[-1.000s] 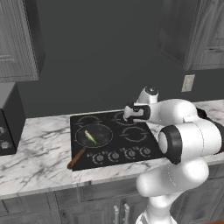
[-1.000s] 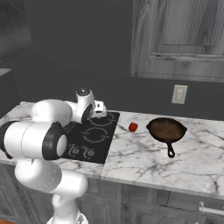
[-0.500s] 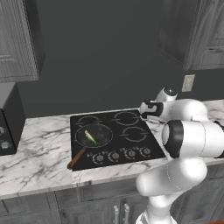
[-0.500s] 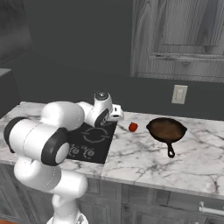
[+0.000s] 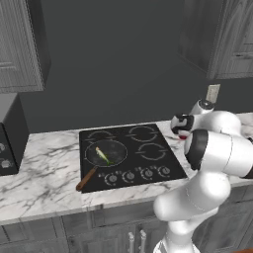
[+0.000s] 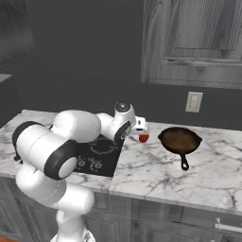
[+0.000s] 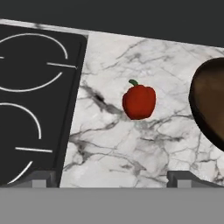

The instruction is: Place both pans onto different burners. Then place the bell pepper and the fish on different pans.

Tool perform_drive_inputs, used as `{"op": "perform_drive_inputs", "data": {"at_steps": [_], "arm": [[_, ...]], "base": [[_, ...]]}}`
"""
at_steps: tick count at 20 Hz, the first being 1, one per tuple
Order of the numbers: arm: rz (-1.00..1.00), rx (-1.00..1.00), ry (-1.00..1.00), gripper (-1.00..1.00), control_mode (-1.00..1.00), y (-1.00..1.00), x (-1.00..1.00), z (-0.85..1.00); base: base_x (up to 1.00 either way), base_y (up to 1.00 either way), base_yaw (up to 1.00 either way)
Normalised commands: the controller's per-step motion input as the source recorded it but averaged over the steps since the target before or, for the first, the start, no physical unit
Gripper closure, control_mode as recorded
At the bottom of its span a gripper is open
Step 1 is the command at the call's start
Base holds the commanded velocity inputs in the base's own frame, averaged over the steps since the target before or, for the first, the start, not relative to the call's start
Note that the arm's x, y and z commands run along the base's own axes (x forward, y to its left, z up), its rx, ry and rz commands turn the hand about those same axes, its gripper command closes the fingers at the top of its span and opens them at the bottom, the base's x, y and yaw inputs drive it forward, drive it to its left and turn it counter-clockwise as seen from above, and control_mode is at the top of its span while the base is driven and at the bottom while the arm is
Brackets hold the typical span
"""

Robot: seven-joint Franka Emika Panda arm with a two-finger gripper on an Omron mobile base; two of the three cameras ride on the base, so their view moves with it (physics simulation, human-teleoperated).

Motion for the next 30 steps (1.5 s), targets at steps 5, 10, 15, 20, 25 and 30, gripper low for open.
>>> {"op": "perform_drive_inputs", "data": {"at_steps": [5,10,15,20,25,30], "arm": [[-0.04,-0.03,0.00,-1.00,-1.00,-0.65,-0.02,-0.14],[0.00,-0.01,0.00,-1.00,-1.00,-0.67,0.00,0.00],[0.00,0.00,0.00,-1.00,-1.00,-0.65,-0.08,0.00],[0.00,0.00,0.00,-1.00,-1.00,-0.58,-0.34,0.00],[0.00,0.00,0.00,-1.00,-1.00,-0.59,-0.37,0.00],[0.00,0.00,0.00,-1.00,-1.00,-0.48,-0.16,0.00]], "base": [[0.00,0.00,0.00],[0.00,0.00,0.00],[0.00,0.00,0.00],[0.00,0.00,0.00],[0.00,0.00,0.00],[0.00,0.00,0.00]]}}
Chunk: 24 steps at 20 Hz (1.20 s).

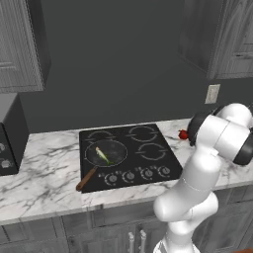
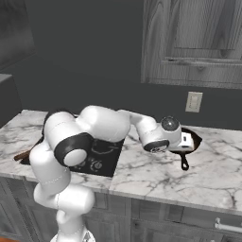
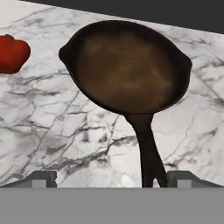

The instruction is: Place both pans onto different burners. Then place the bell pepper and the fish on different pans.

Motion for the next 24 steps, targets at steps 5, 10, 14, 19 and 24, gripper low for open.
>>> {"op": "perform_drive_inputs", "data": {"at_steps": [5,10,14,19,24], "arm": [[0.00,0.00,0.00,-1.00,-1.00,-0.38,0.00,-0.03],[0.00,0.00,0.00,-1.00,-1.00,-0.29,0.00,-0.27],[0.00,0.00,0.00,-1.00,-1.00,-0.22,0.00,-0.37],[0.00,0.00,0.00,-1.00,-1.00,-0.18,0.03,-0.21],[-0.02,0.00,0.00,-1.00,-1.00,-0.06,0.34,-0.05]], "base": [[0.00,0.00,0.00],[0.00,0.00,0.00],[0.00,0.00,0.00],[0.00,0.00,0.00],[0.00,0.00,0.00]]}}
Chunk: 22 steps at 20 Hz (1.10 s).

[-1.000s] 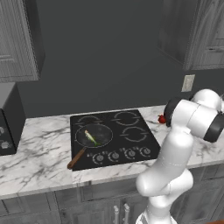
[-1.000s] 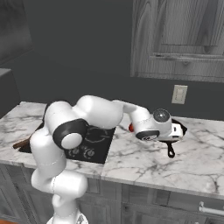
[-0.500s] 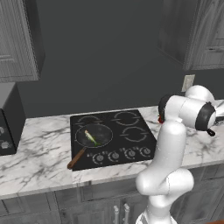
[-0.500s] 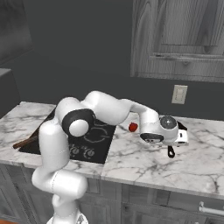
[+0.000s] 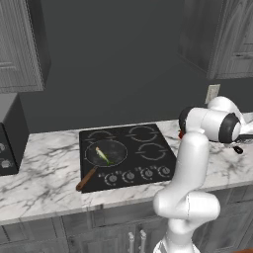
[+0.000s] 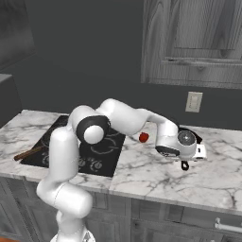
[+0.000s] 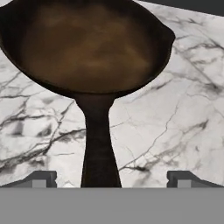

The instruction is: Place both pans onto different burners. Then place the bell pepper and the fish on different pans.

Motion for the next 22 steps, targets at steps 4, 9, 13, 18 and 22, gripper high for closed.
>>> {"op": "perform_drive_inputs", "data": {"at_steps": [4,9,13,18,22], "arm": [[-0.03,0.00,0.01,-1.00,-1.00,0.00,0.47,-0.14],[-0.01,0.00,0.03,-1.00,-1.00,0.00,0.25,-0.43],[0.00,0.00,0.03,-1.00,-1.00,-0.03,0.00,-0.60],[0.00,0.00,0.00,1.00,-1.00,-0.11,0.00,-0.34],[0.00,0.00,0.00,1.00,-1.00,-0.16,0.05,-0.17]], "base": [[0.00,0.00,0.00],[0.00,0.00,0.00],[0.00,0.00,0.00],[0.00,0.00,0.00],[0.00,0.00,0.00]]}}
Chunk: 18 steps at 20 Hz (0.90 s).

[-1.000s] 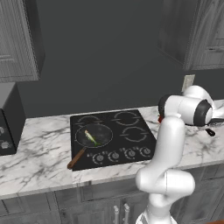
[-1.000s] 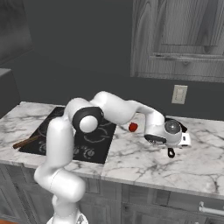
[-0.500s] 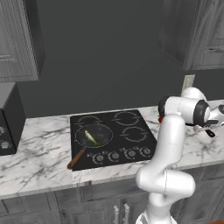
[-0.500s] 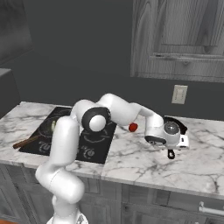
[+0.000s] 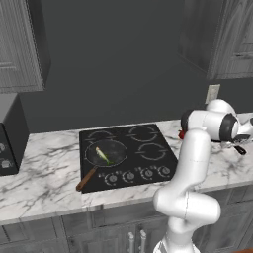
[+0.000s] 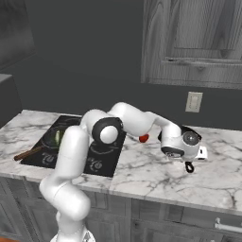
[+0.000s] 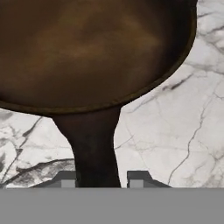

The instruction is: Place both pans onto different burners. Then place the bell pepper and the fish on different pans.

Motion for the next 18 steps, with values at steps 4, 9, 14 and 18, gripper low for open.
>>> {"op": "perform_drive_inputs", "data": {"at_steps": [4,9,14,18], "arm": [[0.00,-0.01,0.00,1.00,-1.00,0.08,0.01,0.03],[0.00,-0.04,-0.06,1.00,-1.00,0.38,-0.18,0.29],[0.01,-0.07,-0.09,1.00,-1.00,0.53,-0.34,0.35],[0.06,-0.09,-0.05,1.00,-1.00,0.73,-0.28,0.14]], "base": [[0.00,0.00,0.00],[0.00,0.00,0.00],[0.00,0.00,0.00],[0.00,0.00,0.00]]}}
